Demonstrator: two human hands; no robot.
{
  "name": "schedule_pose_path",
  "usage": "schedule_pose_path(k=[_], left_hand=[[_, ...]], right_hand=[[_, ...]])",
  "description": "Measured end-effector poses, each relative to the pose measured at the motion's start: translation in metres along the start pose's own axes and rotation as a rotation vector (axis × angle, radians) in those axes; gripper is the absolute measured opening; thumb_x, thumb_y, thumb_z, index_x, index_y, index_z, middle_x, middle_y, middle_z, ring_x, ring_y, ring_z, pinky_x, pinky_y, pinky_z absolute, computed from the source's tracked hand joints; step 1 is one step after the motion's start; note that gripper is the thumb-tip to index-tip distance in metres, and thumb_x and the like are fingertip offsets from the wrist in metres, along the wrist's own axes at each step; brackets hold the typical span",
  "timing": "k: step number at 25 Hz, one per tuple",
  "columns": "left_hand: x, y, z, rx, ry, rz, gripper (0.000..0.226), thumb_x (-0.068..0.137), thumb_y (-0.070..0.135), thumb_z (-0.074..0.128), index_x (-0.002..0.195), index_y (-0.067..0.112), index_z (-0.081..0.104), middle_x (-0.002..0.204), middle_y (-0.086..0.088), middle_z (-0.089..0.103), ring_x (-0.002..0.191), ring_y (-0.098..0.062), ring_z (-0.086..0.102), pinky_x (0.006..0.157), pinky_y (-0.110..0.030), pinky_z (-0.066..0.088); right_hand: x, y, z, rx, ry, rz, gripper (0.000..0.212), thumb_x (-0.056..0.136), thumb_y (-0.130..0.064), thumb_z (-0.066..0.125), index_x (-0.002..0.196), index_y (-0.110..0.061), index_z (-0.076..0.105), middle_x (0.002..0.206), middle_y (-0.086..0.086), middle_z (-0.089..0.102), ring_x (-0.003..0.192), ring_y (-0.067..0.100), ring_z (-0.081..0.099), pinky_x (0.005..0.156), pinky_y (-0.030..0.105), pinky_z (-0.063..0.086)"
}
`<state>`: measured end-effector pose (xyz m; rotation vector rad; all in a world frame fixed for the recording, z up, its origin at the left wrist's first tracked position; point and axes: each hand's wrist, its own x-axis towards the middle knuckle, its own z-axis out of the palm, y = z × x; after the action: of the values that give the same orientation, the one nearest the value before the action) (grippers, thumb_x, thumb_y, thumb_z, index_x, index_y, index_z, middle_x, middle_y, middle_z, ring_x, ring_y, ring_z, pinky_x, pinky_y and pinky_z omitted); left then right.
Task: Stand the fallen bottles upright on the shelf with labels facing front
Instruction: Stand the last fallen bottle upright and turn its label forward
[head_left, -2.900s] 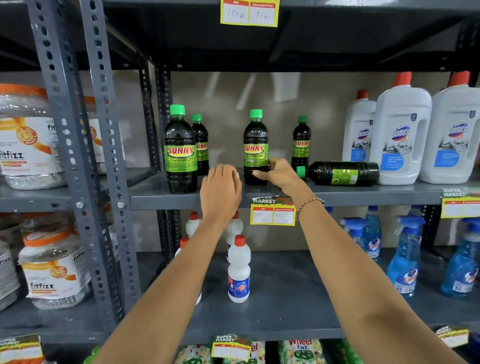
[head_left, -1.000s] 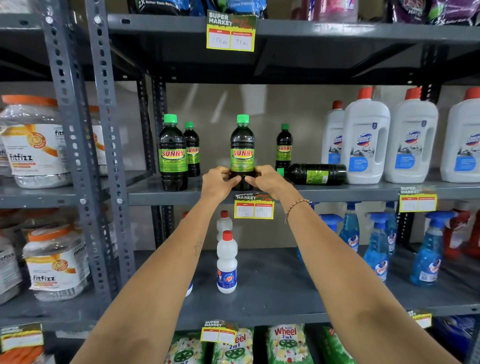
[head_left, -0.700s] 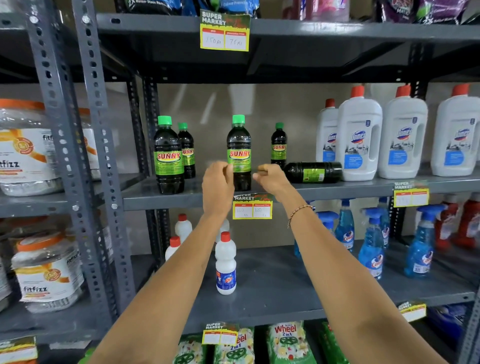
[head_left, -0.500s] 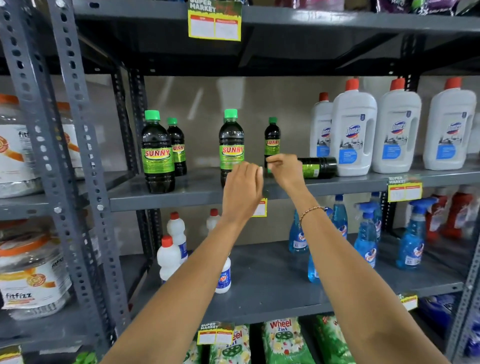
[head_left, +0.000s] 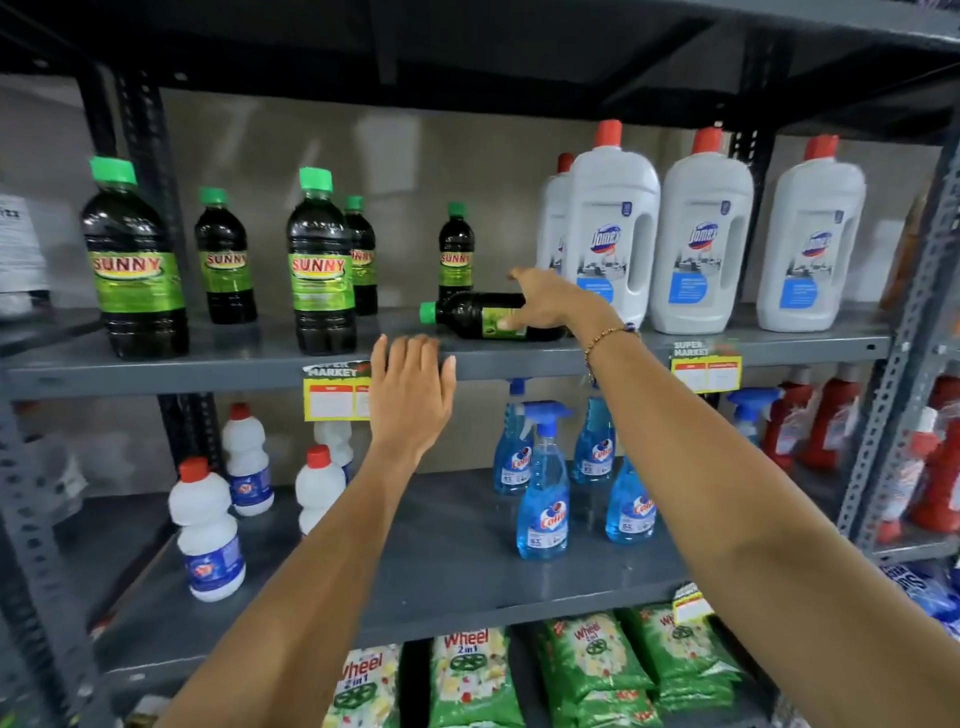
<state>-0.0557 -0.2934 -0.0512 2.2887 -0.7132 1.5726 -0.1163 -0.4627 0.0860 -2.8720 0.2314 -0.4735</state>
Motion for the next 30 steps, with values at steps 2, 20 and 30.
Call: schedule_pose_path(k=[2,20,30], left_hand=[[0.002,0.002,0.000,0.020,-0.010,0.008,0.036,0.099,0.032,0.034,0.108,0.008,0.060,0.104,-0.007,0.066,0.099,-0.027,0.058,0.104,-0.042,0.034],[0.003,0.001,0.000,0.078,-0.061,-0.004,0.034,0.098,0.033,0.033,0.103,0.011,0.059,0.103,-0.005,0.063,0.092,-0.026,0.056,0.087,-0.037,0.038],[-0.003,-0.002,0.003,0.034,0.022,0.044,0.038,0.096,0.032,0.036,0.116,0.008,0.058,0.113,-0.007,0.064,0.104,-0.026,0.058,0.100,-0.036,0.032]], right_hand=[[0.009,0.014,-0.001,-0.055,-0.080,0.011,0.084,0.087,-0.031,0.067,0.151,-0.006,0.020,0.159,0.015,0.024,0.147,0.031,0.024,0.119,0.043,0.026],[0.012,0.014,0.016,0.346,0.334,-0.120,0.048,0.077,-0.040,0.072,0.104,-0.003,0.063,0.086,0.005,0.060,0.081,0.022,0.060,0.054,0.022,0.040],[0.032,-0.024,0.056,0.901,0.242,-0.035,0.072,0.084,-0.033,0.070,0.127,-0.001,0.022,0.125,0.013,0.050,0.105,0.021,0.050,0.085,0.029,0.042]])
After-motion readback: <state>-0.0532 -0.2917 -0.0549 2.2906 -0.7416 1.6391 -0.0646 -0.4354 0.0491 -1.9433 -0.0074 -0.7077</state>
